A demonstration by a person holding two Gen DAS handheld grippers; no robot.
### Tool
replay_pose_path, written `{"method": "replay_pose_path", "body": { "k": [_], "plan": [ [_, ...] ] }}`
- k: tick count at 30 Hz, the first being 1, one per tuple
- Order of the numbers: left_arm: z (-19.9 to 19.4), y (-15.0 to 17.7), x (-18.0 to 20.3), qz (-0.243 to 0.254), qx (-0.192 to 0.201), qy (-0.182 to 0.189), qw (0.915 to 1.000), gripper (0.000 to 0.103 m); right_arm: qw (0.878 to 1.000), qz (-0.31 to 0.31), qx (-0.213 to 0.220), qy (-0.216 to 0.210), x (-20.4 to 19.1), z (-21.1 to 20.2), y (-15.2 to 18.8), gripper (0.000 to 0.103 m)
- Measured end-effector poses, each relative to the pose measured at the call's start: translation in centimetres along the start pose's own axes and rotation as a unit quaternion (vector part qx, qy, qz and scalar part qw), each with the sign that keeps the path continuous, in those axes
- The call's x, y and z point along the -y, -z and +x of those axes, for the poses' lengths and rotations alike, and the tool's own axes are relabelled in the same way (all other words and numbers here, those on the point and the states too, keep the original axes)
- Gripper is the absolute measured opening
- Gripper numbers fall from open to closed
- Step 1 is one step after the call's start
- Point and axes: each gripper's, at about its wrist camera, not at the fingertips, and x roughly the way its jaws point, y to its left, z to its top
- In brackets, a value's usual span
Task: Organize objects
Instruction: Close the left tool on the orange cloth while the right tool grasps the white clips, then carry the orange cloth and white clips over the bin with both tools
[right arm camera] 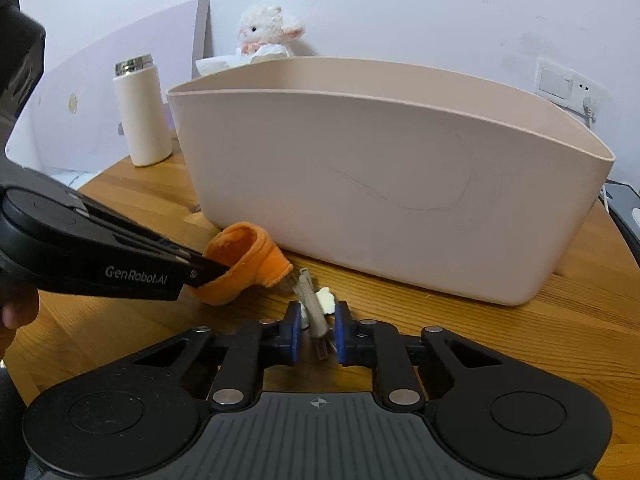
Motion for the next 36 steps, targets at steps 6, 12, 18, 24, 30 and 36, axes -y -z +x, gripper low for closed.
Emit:
{"method": "replay_pose_path", "body": {
  "k": [6,12,18,24,30,36],
  "plan": [
    [-0.9,0.1,0.2,-0.003,0.004,-0.010,0.9999,0.003,1.000,0.010,0.007,0.004,0.5,-0.9,-0.4,0.010],
    [-3.0,-0.2,0.3,0.006,0.021,-0.015,0.9997,0.003,0.999,0.013,0.037,0.010,1.0,-3.9,-1.1,0.010],
    [-6.1,-1.2,0.5,0.012,0.055,-0.018,0.9983,0.003,0.996,0.015,0.086,0.021,1.8,-8.0,-2.4,0.010],
    [-9.1,-3.2,1.2,0.023,0.098,-0.024,0.9946,0.003,0.990,0.019,0.138,0.034,2.8,-11.2,-4.4,0.010],
    [-9.8,-6.2,1.9,0.028,0.123,-0.050,0.9907,0.003,0.983,0.036,0.172,0.054,4.8,-11.6,-6.9,0.010],
    [-7.8,-9.7,2.3,0.029,0.131,-0.072,0.9883,0.003,0.978,0.043,0.187,0.079,6.5,-10.3,-9.1,0.010]
  ]
}}
